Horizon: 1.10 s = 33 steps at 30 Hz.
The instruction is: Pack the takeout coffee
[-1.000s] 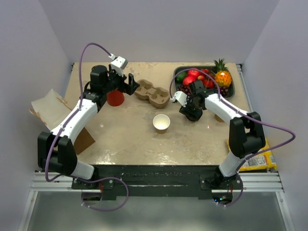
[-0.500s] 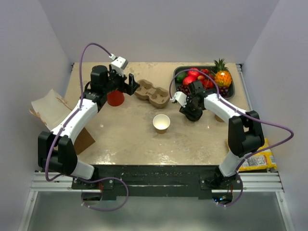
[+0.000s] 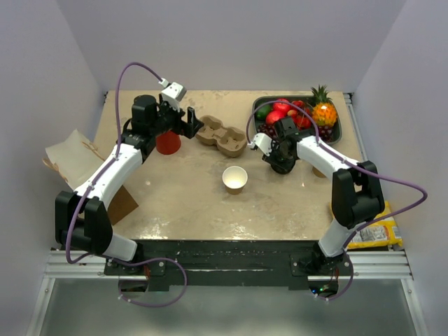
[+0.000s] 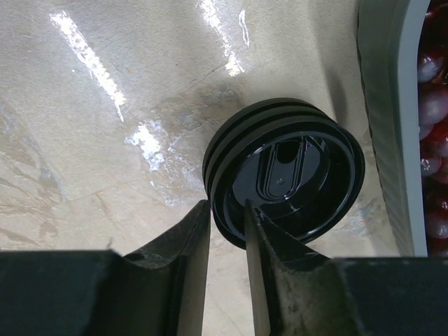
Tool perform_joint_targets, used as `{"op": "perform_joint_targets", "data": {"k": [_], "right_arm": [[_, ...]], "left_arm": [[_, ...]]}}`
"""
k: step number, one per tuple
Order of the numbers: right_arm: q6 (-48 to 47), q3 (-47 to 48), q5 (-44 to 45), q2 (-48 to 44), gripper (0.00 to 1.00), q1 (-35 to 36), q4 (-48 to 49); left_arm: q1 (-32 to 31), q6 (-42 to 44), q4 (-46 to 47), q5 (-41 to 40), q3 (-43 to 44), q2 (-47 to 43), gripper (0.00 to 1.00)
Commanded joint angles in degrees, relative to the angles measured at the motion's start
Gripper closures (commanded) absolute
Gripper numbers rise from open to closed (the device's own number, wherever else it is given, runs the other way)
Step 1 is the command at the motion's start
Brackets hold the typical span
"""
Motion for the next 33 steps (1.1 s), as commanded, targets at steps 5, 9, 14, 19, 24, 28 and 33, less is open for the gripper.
{"op": "perform_joint_targets", "data": {"k": [5, 9, 14, 19, 24, 28, 33], "right_arm": [[1.1, 0.9, 0.8, -0.8, 0.84, 0.0, -0.9], [2.0, 2.5, 0.8, -2.3, 0.90, -0.1, -3.0], [3.1, 5.7, -0.4, -4.8, 0.97, 0.0, -6.8], [4.3, 7.4, -1.8, -5.1, 0.99, -0.1, -8.1], [3.6, 5.0, -0.3, -5.6, 0.74, 0.0, -4.9], [2.6, 2.8, 3.3, -6.1, 0.66, -1.4, -0.8], [6.6, 8.0, 3.1, -2.5, 0.66, -4.8, -1.2]], "left_arm": [[-0.3, -1.2, 3.0, 1.3, 0.3, -0.2, 0.09], [-0.5, -0.7, 3.0, 1.3, -0.5, -0.4, 0.09], [-0.8, 0.5, 2.7, 1.2, -1.1, -0.6, 0.10], [-1.3, 0.9, 2.8, 1.5, -1.3, -0.3, 0.11], [-1.7, 1.4, 2.4, 1.5, -1.2, -0.4, 0.11], [-1.9, 2.2, 1.4, 1.1, -1.1, -0.7, 0.11], [-1.9, 2.6, 1.2, 1.0, -1.5, -0.5, 0.11]]}}
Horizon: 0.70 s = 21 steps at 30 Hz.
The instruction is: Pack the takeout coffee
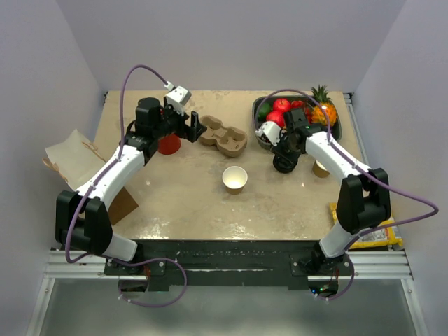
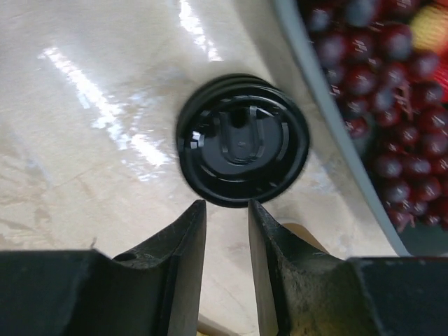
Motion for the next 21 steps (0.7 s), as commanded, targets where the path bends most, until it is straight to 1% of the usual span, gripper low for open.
{"op": "perform_joint_targets", "data": {"k": [1, 4, 6, 8, 15, 16, 21], "right_arm": [[4.8, 6.2, 1.5, 3.1, 0.66, -3.8, 2.4], [9.1, 10.0, 0.2, 7.3, 0.66, -6.6, 0.2], [12.6, 11.5, -1.3, 9.0, 0.63, -8.1, -1.0], [13.9, 12.9, -2.0, 11.4, 0.62, -9.7, -1.9], [15.6, 16.3, -4.5, 15.5, 0.59, -11.9, -3.8], [16.0, 16.7, -5.2, 15.7, 0.59, -12.2, -3.8], [16.3, 17.3, -6.6, 16.9, 0.59, -12.4, -4.5]], "left_arm": [[-0.2, 1.4, 1.1, 0.4, -0.3, -0.5, 0.11], [-0.3, 1.4, 0.7, 0.5, -0.2, -0.3, 0.11], [-0.3, 1.6, 0.3, 0.5, 0.1, 0.0, 0.11], [-0.3, 1.5, 0.2, 0.5, 0.3, 0.3, 0.11], [-0.2, 1.5, -0.3, 0.4, 1.2, 1.6, 0.11], [-0.3, 3.1, -0.3, 0.4, 1.3, 1.8, 0.11], [-0.3, 2.9, -0.3, 0.5, 1.6, 2.2, 0.11]]}}
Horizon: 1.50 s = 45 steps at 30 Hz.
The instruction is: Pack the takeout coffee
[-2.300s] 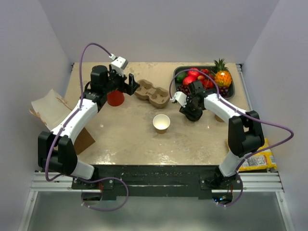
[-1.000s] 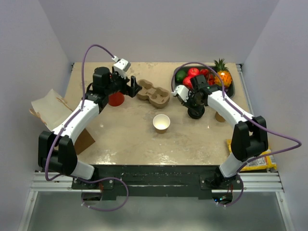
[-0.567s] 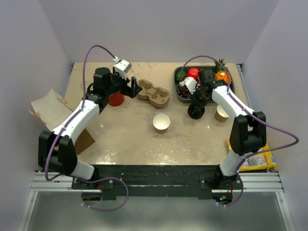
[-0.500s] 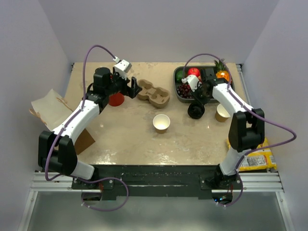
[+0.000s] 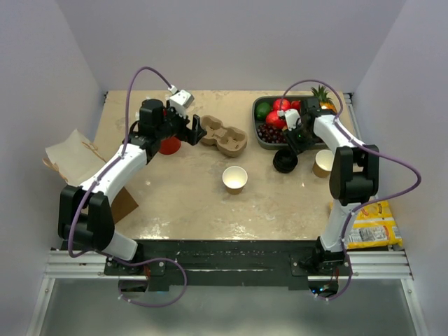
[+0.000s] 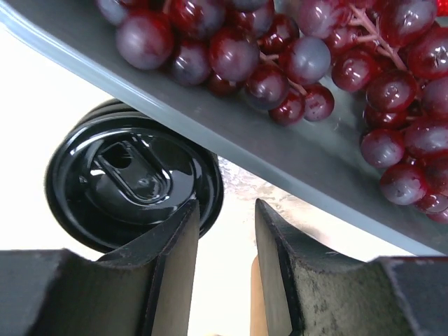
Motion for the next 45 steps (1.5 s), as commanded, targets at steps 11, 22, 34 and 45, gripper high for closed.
{"op": "perform_joint_targets", "data": {"k": [11, 22, 34, 45], "right_arm": [[-5.7, 3.0, -12.4, -6.4, 0.58, -0.1, -5.2], [-22.4, -6.2, -15.5, -13.5, 0.44, 2.4, -8.1], [-22.0, -12.8, -6.6, -14.9, 0.52, 10.8, 0.6], [-21.9, -13.9, -2.4, -14.4, 0.54, 11.0, 2.7]], "left_arm": [[-0.4, 1.1, 1.9, 0.7, 1.3, 0.0, 0.11], [-0.5, 0.9, 2.3, 0.9, 0.3, -0.5, 0.11], [-0.6, 1.3, 2.2, 0.6, -0.1, -1.3, 0.11], [-0.7, 1.0, 2.6, 0.7, -0.5, -1.3, 0.11]]}}
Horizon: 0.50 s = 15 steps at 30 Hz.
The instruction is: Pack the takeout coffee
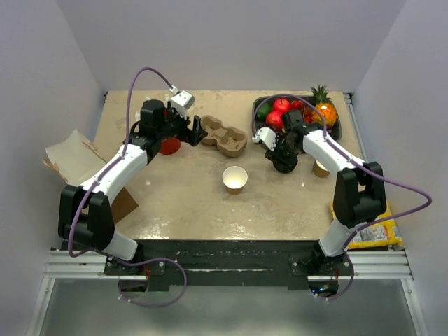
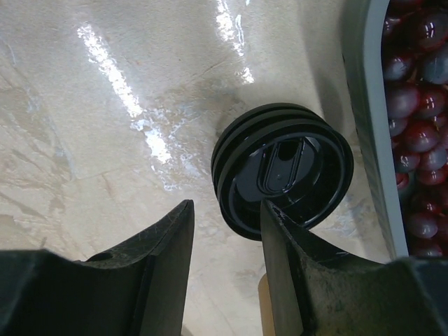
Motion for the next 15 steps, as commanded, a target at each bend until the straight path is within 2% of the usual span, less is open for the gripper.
{"op": "perform_joint_targets", "data": {"k": [1, 15], "right_arm": [[-0.1, -0.9, 1.8, -0.9, 0.54, 0.0, 1.7], [-0.1, -1.0, 3.3, 1.0, 0.54, 0.1, 2.2]], "left_arm": [[-0.3, 0.9, 2.8, 0.7, -0.3, -1.4, 0.11], [-0.3, 0.9, 2.9, 0.7, -0.5, -1.4, 0.11]]}}
